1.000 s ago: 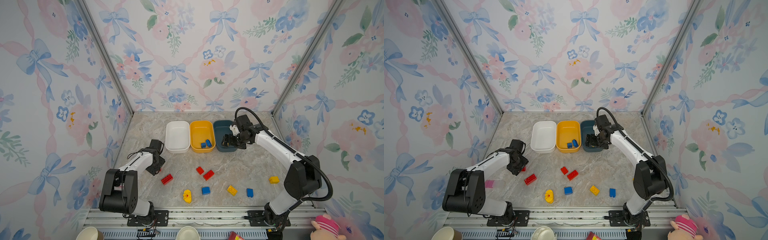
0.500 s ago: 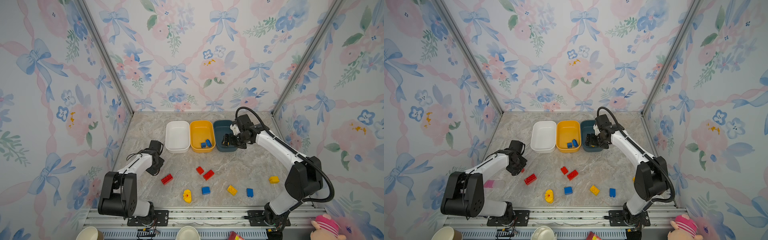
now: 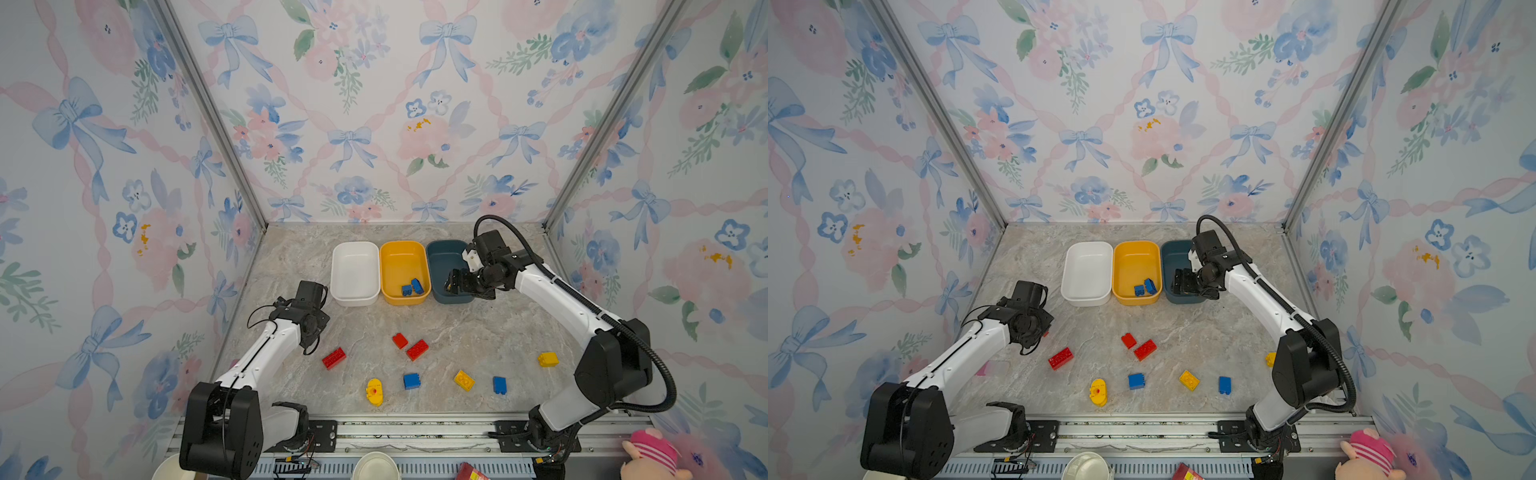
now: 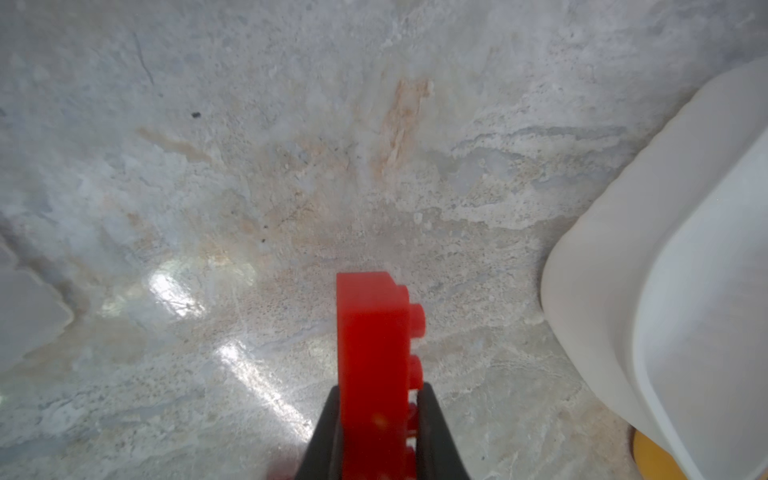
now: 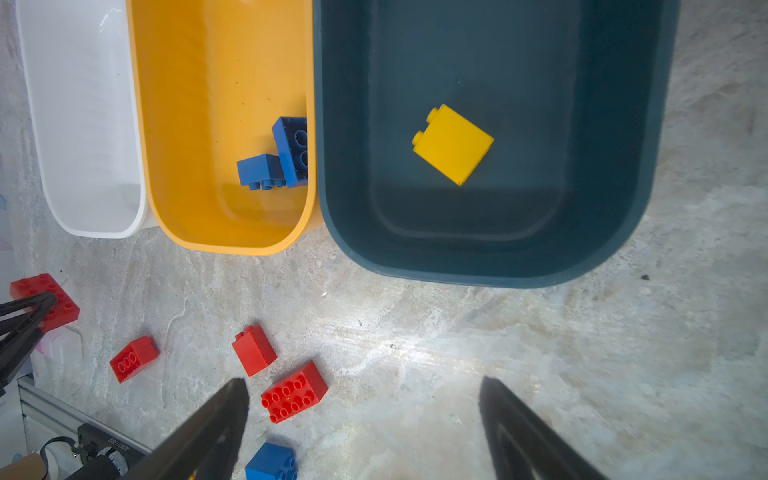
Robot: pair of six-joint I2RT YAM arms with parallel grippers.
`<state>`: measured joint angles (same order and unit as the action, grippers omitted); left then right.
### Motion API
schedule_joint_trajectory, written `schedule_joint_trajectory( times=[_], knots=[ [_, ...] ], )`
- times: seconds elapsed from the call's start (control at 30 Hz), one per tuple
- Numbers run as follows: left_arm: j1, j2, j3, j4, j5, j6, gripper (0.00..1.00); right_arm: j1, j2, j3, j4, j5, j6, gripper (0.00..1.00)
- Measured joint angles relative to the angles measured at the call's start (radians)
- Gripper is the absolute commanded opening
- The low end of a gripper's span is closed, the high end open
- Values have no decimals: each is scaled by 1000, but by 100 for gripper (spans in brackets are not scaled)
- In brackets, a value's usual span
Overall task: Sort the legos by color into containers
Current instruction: 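Carry the red brick with the left gripper into the white bin and release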
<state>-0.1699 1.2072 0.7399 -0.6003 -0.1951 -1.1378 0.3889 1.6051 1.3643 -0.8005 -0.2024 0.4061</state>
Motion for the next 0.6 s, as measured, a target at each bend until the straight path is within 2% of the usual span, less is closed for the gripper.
schedule_joint_trajectory(
  times=[0.23,0.4,0.6],
  knots=[
    [-123,49,233,3,-83,145,1,1,-30,-45,5,0,19,90],
    [-174,181,392,31,-96,293,0,10,-57,-78,8,1,37,90],
    [-212,360,476,72,-58,436,1,24,-82,-103,10,8,58,90]
  ],
)
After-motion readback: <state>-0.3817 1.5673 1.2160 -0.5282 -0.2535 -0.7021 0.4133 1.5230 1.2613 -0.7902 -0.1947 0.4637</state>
